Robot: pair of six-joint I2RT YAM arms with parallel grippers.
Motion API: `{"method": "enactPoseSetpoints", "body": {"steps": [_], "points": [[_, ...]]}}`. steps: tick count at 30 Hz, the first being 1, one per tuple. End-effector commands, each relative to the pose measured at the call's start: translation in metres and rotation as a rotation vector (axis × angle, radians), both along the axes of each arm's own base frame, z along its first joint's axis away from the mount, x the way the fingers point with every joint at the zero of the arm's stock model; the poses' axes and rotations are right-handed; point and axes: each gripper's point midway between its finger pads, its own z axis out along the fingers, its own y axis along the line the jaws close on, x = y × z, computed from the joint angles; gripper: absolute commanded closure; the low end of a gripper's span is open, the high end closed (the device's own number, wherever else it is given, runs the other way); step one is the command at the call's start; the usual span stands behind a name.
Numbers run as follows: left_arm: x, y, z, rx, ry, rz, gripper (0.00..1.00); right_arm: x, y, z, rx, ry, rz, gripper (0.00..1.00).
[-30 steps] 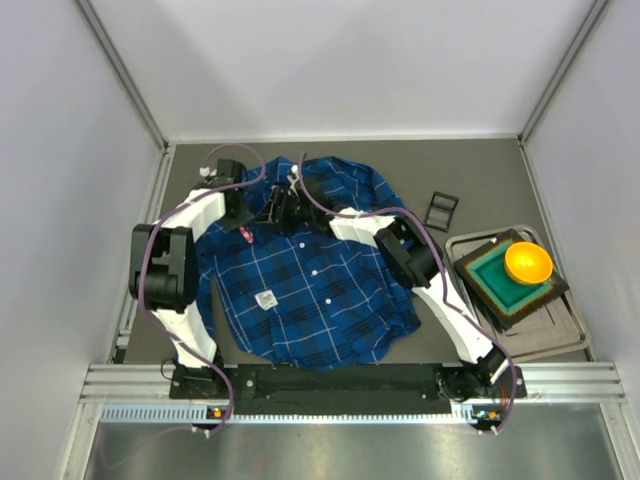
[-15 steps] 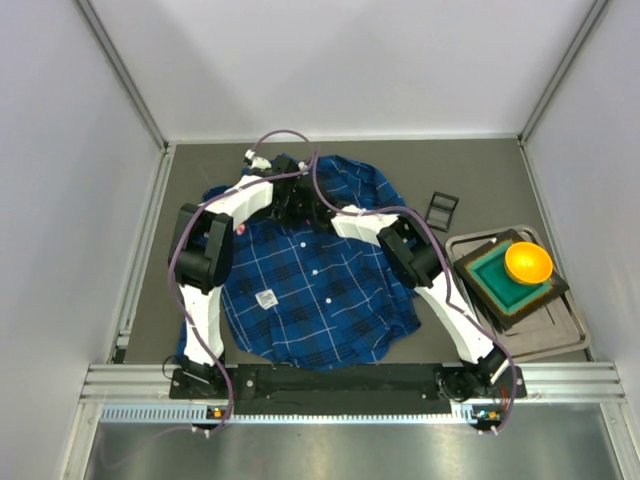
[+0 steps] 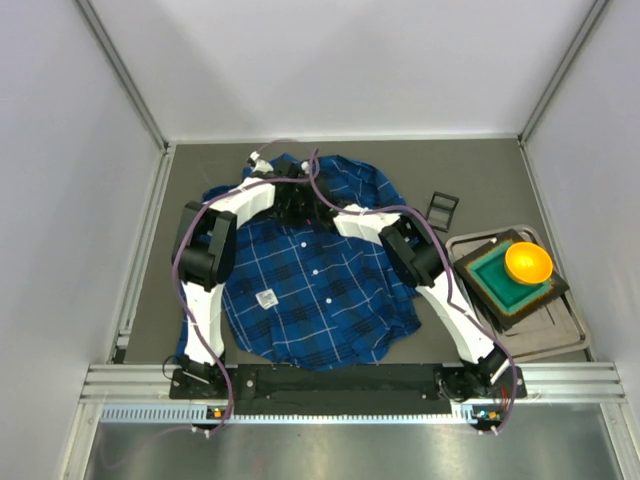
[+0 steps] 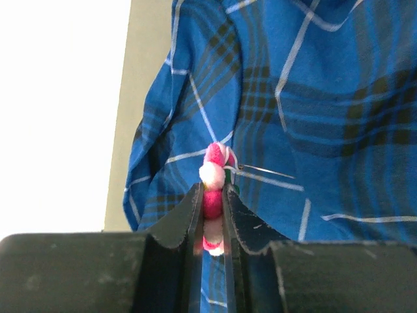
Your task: Remove the brooch from the garment
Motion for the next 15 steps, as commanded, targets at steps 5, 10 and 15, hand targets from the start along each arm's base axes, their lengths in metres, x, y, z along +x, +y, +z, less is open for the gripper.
{"method": "enactPoseSetpoints", "body": {"steps": [5,10,15], "points": [[-0.04,0.031,0.018,0.11,0.022,0.098,1.0,0.008,-0.044,-0.057,-0.215,0.056,-0.07,0.4],[-0.041,0.017,0.065,-0.087,-0.138,0.089,1.0,0.015,-0.045,-0.051,-0.218,0.028,-0.052,0.37],[-0.046,-0.003,0.108,-0.324,-0.265,-0.005,1.0,0.021,-0.053,-0.027,-0.146,0.041,0.012,0.36]]}}
